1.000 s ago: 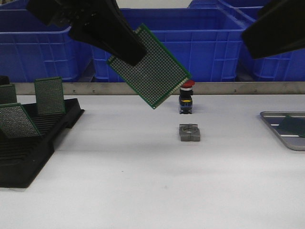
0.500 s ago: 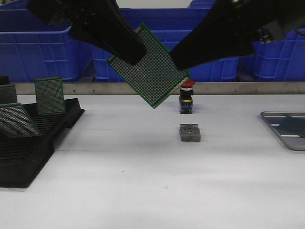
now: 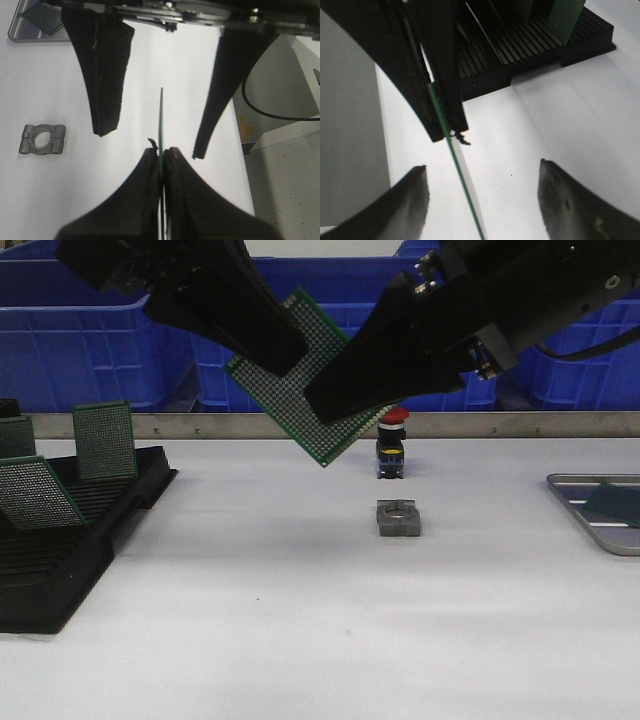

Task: Place circuit board on tray
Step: 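Grasp the second board with the right gripper beside the left gripper, then release the left gripper and move the board toward the tray with the right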

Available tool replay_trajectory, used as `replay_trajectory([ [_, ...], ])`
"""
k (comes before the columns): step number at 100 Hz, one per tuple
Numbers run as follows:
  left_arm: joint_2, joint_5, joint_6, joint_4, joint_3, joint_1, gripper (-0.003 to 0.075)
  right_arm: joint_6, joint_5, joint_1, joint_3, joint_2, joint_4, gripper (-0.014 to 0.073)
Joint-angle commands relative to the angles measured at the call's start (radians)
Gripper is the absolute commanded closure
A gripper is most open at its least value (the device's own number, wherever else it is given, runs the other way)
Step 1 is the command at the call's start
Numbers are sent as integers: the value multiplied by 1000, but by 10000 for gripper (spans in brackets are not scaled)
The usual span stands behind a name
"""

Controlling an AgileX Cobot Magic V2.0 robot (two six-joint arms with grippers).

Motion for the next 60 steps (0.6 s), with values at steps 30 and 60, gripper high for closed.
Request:
replay_trajectory([
  [30,-36,3,-2,-69,-27,-10,739,-11,31,0,-33,-22,65,663],
  [60,-36,13,-2,-69,-27,-10,407,-11,44,0,-33,-22,65,659],
])
